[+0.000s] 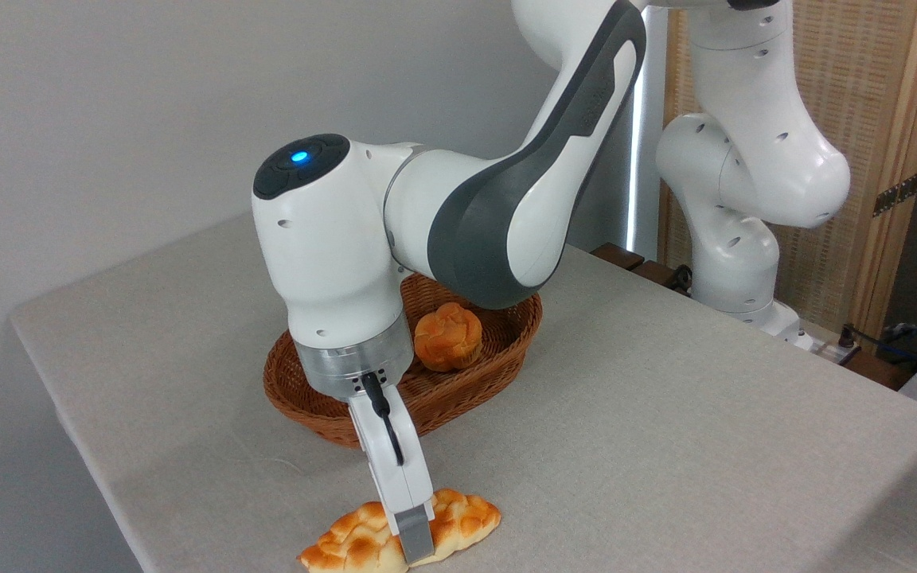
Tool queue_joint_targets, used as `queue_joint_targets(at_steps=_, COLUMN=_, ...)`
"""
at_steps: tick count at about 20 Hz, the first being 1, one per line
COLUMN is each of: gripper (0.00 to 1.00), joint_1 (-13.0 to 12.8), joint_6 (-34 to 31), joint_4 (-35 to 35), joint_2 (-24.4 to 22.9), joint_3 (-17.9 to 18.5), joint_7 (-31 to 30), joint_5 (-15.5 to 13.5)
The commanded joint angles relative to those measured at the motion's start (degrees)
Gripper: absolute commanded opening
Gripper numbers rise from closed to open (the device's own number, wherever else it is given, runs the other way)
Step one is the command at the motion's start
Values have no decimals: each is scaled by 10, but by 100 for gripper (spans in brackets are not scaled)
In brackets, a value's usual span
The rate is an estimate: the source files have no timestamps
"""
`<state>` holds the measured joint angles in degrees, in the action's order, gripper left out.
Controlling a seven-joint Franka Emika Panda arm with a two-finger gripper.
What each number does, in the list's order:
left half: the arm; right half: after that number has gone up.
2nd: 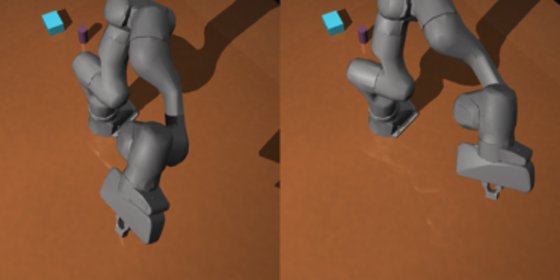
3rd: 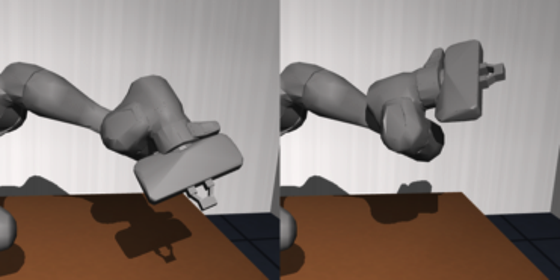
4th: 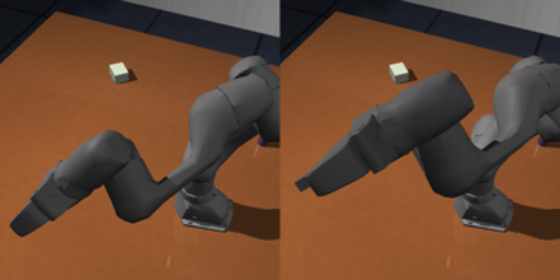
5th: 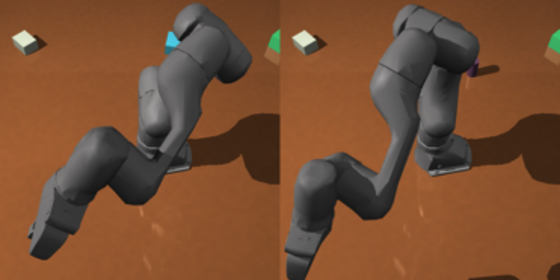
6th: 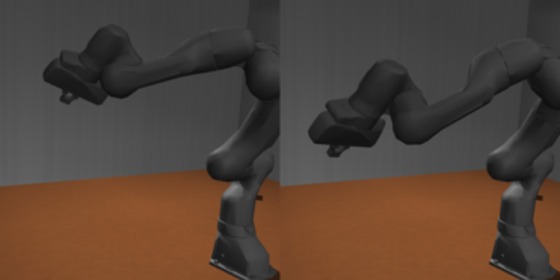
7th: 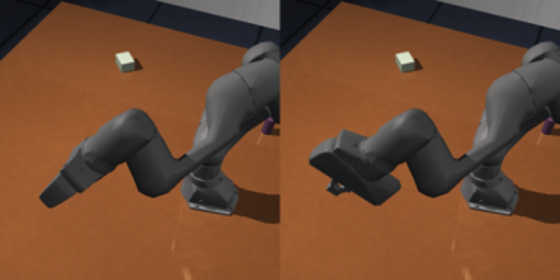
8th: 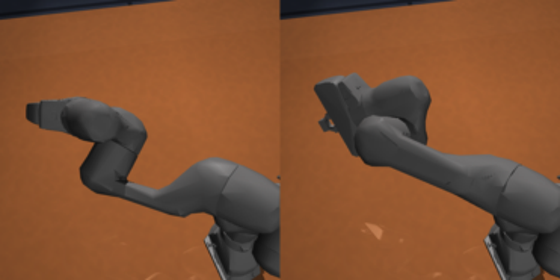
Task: Put bread into the basket
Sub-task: 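Lift the braided loaf and carry it over the basket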
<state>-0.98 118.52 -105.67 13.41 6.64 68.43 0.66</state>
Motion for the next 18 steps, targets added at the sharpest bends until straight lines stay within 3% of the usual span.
queue_joint_targets(at_steps=1, gripper=36, joint_1=2, joint_6=7, joint_4=-1, joint_2=-2, joint_3=0, joint_7=7, joint_5=-10)
queue_joint_targets(at_steps=4, gripper=36, joint_1=13, joint_6=6, joint_4=3, joint_2=-10, joint_3=0, joint_7=8, joint_5=-25)
queue_joint_targets(at_steps=8, gripper=36, joint_1=23, joint_6=4, joint_4=6, joint_2=-34, joint_3=3, joint_7=6, joint_5=-72)
queue_joint_targets(at_steps=13, gripper=37, joint_1=34, joint_6=2, joint_4=7, joint_2=-86, joint_3=4, joint_7=-14, joint_5=-161)
queue_joint_targets(at_steps=15, gripper=37, joint_1=34, joint_6=0, joint_4=7, joint_2=-101, joint_3=2, joint_7=-31, joint_5=-179)
queue_joint_targets(at_steps=18, gripper=37, joint_1=32, joint_6=-19, joint_4=7, joint_2=-125, joint_3=-1, joint_7=-81, joint_5=-183)
